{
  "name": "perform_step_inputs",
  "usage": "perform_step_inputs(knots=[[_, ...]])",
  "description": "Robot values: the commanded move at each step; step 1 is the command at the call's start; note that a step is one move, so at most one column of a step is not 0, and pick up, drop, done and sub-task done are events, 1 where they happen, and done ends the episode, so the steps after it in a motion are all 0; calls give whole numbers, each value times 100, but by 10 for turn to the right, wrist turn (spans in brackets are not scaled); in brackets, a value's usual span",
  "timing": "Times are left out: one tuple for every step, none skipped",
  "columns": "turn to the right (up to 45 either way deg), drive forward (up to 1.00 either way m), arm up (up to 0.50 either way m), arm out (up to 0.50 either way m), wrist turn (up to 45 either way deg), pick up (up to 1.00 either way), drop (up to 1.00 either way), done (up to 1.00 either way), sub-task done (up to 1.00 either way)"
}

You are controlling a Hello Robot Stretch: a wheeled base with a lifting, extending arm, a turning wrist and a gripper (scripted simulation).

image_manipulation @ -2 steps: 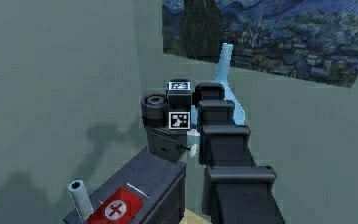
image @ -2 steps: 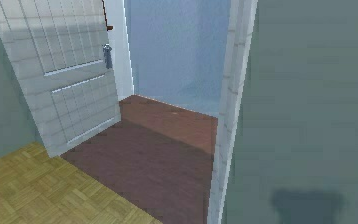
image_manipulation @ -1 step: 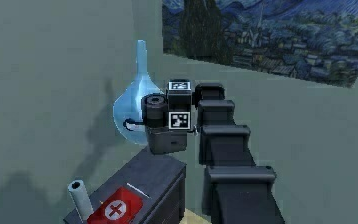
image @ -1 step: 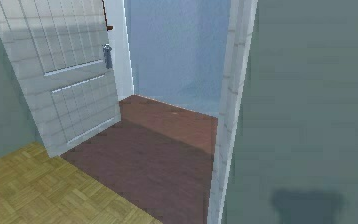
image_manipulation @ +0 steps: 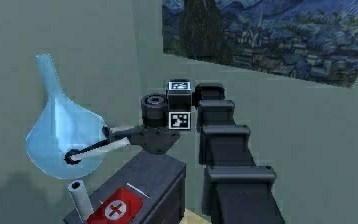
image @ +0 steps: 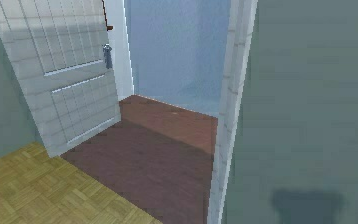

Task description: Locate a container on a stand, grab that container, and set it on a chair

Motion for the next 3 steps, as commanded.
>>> perform_step_inputs(knots=[[0, 0, 0, 0, -450, 0, 0, 0, 0], [0, 0, 0, 0, -240, 0, 0, 0, 0], [0, 0, 0, -16, 0, 0, 0, 0, 0]])
